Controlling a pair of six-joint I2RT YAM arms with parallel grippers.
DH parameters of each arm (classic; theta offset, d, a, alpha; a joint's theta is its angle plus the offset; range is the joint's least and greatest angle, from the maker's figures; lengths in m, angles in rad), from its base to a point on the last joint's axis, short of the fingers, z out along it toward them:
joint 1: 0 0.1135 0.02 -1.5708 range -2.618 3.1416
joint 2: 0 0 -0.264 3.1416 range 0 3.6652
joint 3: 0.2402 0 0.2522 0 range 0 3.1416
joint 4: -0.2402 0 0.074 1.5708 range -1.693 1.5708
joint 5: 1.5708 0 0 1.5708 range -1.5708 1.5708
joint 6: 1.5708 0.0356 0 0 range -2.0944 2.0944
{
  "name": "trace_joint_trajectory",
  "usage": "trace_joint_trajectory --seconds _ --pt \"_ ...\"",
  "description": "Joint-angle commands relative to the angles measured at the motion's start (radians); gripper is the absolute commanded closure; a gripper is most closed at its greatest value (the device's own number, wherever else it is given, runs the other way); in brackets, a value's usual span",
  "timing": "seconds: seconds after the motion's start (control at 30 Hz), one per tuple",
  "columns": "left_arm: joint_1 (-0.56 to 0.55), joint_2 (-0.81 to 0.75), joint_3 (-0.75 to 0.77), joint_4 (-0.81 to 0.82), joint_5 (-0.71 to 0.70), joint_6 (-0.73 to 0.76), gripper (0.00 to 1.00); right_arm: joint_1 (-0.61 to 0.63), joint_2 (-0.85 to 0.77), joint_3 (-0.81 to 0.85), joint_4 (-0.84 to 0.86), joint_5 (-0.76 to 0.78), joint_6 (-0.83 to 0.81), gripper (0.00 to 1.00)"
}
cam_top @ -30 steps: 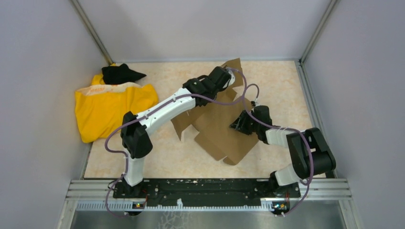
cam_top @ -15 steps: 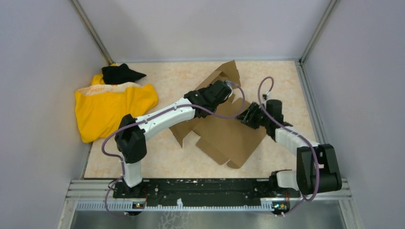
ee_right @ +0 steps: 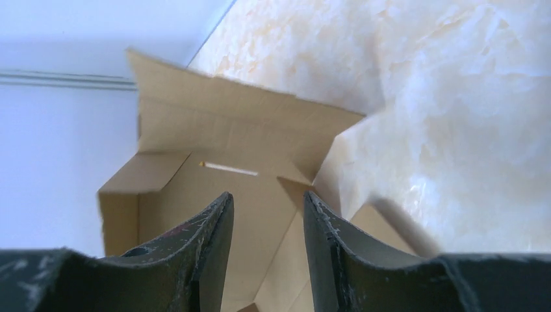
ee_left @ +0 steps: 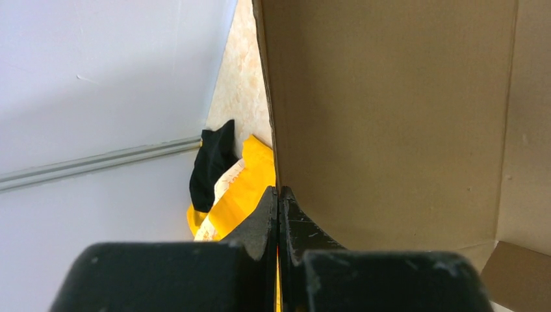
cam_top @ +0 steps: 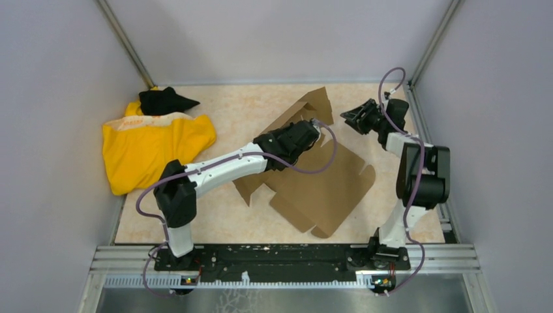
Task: Fold the paper box
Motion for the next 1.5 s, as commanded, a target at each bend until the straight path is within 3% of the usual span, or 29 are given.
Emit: trace_joint_trajectory --seconds 0.0,0.27,0.57,1.17,1.47 --pt "-0.043 -0.049 -0.019 0.083 -0.059 0.082 1.0 -0.015 0.147 0.117 0.135 -0.055 0.06 0.57" --pt "-0.093 -0.035 -0.047 0.157 -0.121 0.162 1.0 -0.025 0.319 0.19 0.326 -0.071 0.162 0.57" --pt "-0.095 -0.018 -0.055 0.152 -0.125 0.167 1.0 -0.045 0.358 0.145 0.501 -0.062 0.269 0.58" --pt "-0.093 -0.004 -0.064 0.156 -0.082 0.149 1.0 0.001 0.467 0.251 0.547 -0.23 0.294 0.61" --pt "-0.083 -0.017 -0.078 0.165 -0.07 0.145 1.0 0.047 0.392 0.156 0.576 -0.261 0.262 0.64"
